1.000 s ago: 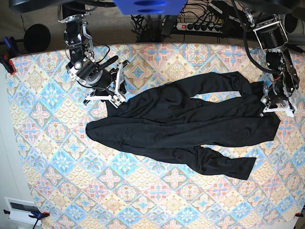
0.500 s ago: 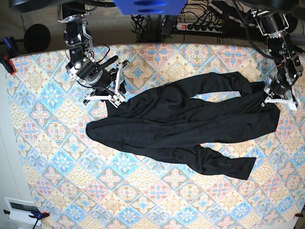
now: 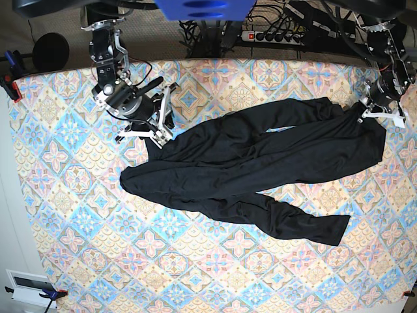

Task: Layout the t-shirt on the table in an organized manner, then fold the t-shirt properly
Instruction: 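Drag the shirt end with the left gripper toward the table edge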

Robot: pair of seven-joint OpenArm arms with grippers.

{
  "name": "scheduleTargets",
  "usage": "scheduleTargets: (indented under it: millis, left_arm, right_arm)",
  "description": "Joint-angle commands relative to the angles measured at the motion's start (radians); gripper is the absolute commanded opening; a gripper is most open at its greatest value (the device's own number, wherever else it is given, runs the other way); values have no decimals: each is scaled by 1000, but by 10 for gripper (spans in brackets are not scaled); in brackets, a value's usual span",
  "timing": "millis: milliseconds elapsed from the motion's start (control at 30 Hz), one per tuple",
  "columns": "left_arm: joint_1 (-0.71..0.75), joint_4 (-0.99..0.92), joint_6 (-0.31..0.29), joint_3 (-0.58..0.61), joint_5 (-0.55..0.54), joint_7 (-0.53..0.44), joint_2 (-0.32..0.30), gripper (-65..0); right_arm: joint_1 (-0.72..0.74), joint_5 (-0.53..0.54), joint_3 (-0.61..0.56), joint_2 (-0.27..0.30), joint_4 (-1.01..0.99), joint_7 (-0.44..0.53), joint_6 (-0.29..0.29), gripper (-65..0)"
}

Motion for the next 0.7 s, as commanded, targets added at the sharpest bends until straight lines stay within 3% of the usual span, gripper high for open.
scheduleTargets:
  millis: [0, 100, 233, 433, 667]
  left_arm:
    - [-12, 18, -5, -7, -11, 47, -29, -621]
    - [-61, 35, -5, -13, -52, 153, -46, -562]
    - [-69, 30, -3, -21, -72, 156, -92, -487]
    - [-84, 30, -5, -112, -72, 157, -82, -368]
    - [-92, 8, -3, -133, -65, 154, -82, -353]
  right_arm:
    - [10, 12, 0, 4, 17, 17, 0, -513]
    - [10, 12, 0, 2, 17, 17, 0, -513]
    - [10, 12, 0, 1, 17, 17, 0, -513]
    - [10, 12, 0, 1, 20, 17, 0, -513]
    - [8, 12, 0, 1, 22, 17, 0, -513]
